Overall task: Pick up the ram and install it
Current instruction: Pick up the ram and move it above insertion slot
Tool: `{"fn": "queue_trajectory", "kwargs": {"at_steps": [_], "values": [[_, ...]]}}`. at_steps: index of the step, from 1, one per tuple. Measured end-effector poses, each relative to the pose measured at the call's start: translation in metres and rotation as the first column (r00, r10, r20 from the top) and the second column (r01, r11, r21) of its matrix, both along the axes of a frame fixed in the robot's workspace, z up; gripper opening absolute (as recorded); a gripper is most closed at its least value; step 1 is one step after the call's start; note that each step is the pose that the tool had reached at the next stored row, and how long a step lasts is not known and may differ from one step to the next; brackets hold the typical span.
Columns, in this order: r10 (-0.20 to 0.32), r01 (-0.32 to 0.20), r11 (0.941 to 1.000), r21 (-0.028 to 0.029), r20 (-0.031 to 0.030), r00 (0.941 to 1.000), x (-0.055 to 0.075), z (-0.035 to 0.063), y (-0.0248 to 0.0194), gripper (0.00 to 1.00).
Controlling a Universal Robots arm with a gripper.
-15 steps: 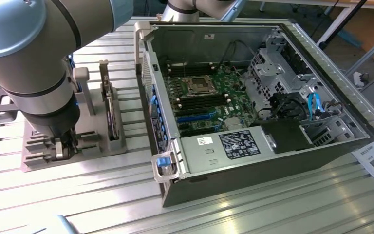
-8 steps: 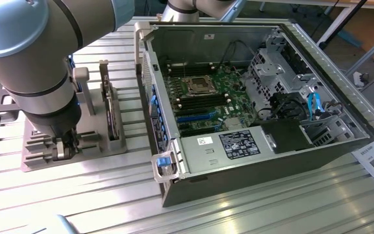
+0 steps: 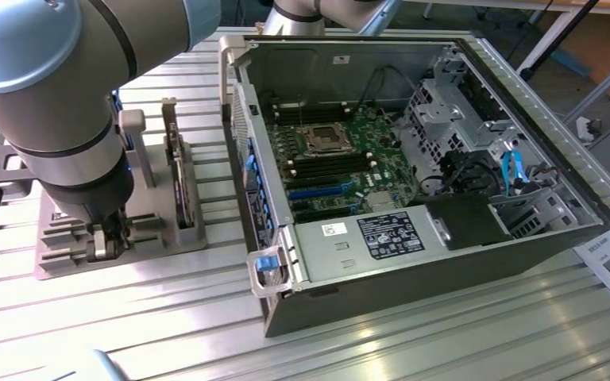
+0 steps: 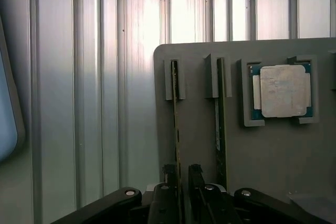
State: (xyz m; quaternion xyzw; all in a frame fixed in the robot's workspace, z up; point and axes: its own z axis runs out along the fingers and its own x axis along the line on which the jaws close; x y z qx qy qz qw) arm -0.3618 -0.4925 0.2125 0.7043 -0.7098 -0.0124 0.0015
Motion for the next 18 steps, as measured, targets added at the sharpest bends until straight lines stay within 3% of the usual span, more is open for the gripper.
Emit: {"fn": "queue_trajectory", "kwargs": {"at_steps": [18], "values": [[0.015,-0.015,0.9999,-0.0002,0.0,0.9999,0.0001,0.0,-0.0009,0.24]]}}
